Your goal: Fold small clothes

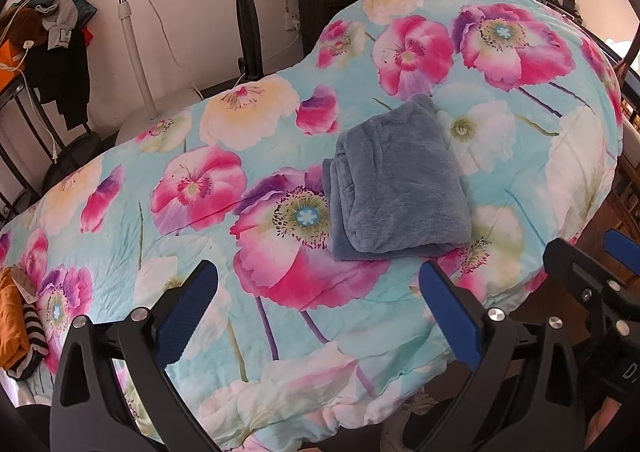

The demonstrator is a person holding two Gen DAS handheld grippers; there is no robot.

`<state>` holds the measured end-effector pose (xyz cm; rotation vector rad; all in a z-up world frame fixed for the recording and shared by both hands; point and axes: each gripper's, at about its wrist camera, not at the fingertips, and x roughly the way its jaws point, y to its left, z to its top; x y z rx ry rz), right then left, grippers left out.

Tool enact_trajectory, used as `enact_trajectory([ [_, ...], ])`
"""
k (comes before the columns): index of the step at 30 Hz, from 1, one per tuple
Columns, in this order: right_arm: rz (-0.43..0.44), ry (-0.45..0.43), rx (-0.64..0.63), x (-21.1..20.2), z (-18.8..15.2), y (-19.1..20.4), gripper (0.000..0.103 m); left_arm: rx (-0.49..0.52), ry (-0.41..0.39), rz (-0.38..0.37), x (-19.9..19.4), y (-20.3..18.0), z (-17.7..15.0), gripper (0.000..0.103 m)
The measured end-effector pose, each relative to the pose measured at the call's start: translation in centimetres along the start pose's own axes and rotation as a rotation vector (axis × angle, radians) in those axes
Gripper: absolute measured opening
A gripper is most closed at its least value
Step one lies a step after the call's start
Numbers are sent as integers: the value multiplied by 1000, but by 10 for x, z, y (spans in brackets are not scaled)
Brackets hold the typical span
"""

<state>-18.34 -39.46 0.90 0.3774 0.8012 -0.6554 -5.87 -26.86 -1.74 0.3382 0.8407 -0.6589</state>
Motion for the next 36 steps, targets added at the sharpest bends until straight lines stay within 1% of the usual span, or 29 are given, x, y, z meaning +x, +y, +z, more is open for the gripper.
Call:
enact_trajectory([
  [25, 4, 8, 13, 1, -3, 0, 99, -7, 9, -1, 4, 2, -1, 98],
  [36, 9, 9, 17, 1, -5, 1, 99, -13, 14, -12, 8, 1, -3, 98],
])
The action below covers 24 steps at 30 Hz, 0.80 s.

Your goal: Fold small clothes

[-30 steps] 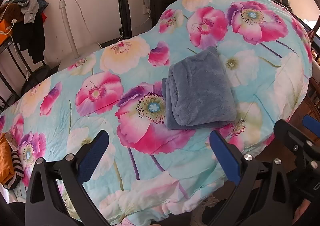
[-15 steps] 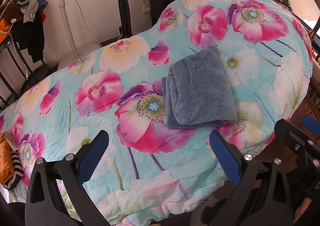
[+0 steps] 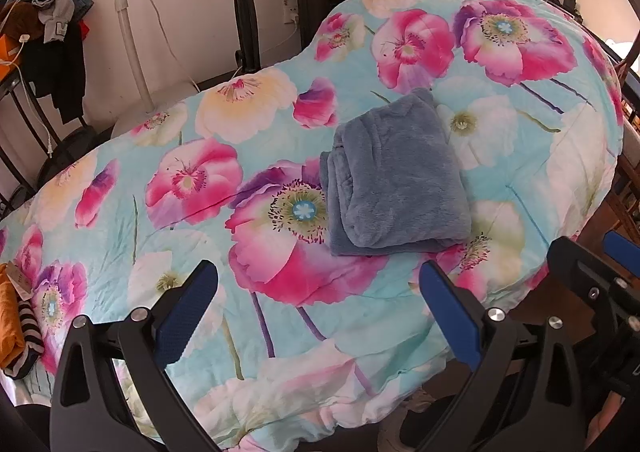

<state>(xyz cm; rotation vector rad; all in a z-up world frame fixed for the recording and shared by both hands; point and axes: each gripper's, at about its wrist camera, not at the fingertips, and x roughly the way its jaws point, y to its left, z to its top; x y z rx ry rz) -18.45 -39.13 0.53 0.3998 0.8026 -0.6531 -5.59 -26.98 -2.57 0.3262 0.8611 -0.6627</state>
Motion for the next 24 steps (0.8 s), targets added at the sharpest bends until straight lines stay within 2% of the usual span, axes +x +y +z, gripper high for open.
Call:
enact_trajectory([
  [11, 4, 2, 3, 1, 2, -2, 99, 27, -54, -1, -9, -5, 0, 98],
  [18, 6, 2, 2, 2, 4, -4, 99, 34, -56, -9, -10, -6, 1, 98],
  [24, 9, 6, 10, 2, 3, -4, 99, 76, -49, 19, -9, -13, 1, 98],
])
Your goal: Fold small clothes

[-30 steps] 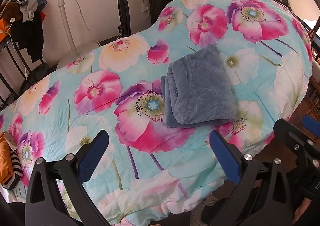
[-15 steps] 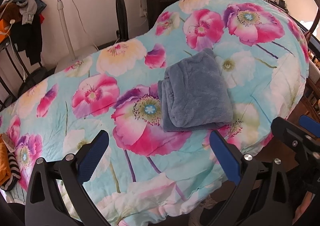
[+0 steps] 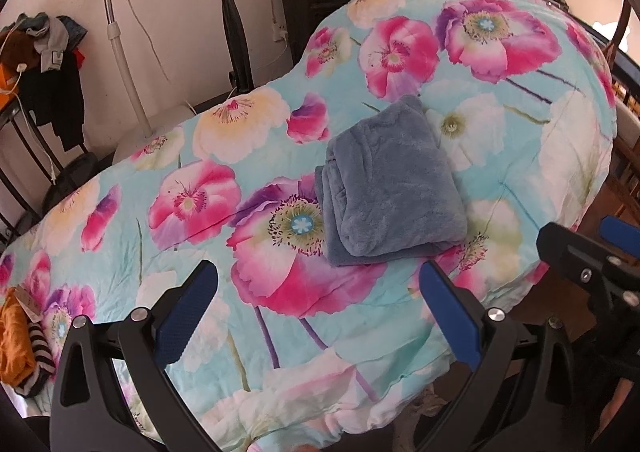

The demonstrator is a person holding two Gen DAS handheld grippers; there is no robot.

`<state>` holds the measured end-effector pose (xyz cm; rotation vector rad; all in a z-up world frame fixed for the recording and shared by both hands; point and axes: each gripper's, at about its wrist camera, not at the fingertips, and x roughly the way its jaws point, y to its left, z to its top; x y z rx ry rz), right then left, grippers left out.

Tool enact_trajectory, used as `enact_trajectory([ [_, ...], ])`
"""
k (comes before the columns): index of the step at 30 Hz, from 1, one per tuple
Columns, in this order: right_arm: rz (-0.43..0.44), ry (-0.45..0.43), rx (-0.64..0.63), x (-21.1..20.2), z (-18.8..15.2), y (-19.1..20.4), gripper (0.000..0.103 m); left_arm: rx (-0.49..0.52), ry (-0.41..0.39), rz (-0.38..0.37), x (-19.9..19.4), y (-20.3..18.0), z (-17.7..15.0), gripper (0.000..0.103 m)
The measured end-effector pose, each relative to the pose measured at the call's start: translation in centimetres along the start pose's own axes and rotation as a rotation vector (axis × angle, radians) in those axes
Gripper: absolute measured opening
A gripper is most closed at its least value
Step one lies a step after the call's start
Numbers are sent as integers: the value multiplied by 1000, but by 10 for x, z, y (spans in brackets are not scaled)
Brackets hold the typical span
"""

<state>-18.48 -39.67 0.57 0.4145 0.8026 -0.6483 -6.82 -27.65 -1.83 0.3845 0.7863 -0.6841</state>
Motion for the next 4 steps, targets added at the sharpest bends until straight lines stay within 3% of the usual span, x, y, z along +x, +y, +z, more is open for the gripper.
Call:
enact_trajectory([
  [4, 1, 0, 1, 0, 0, 0, 99, 3, 0, -2, 0, 1, 0, 98],
])
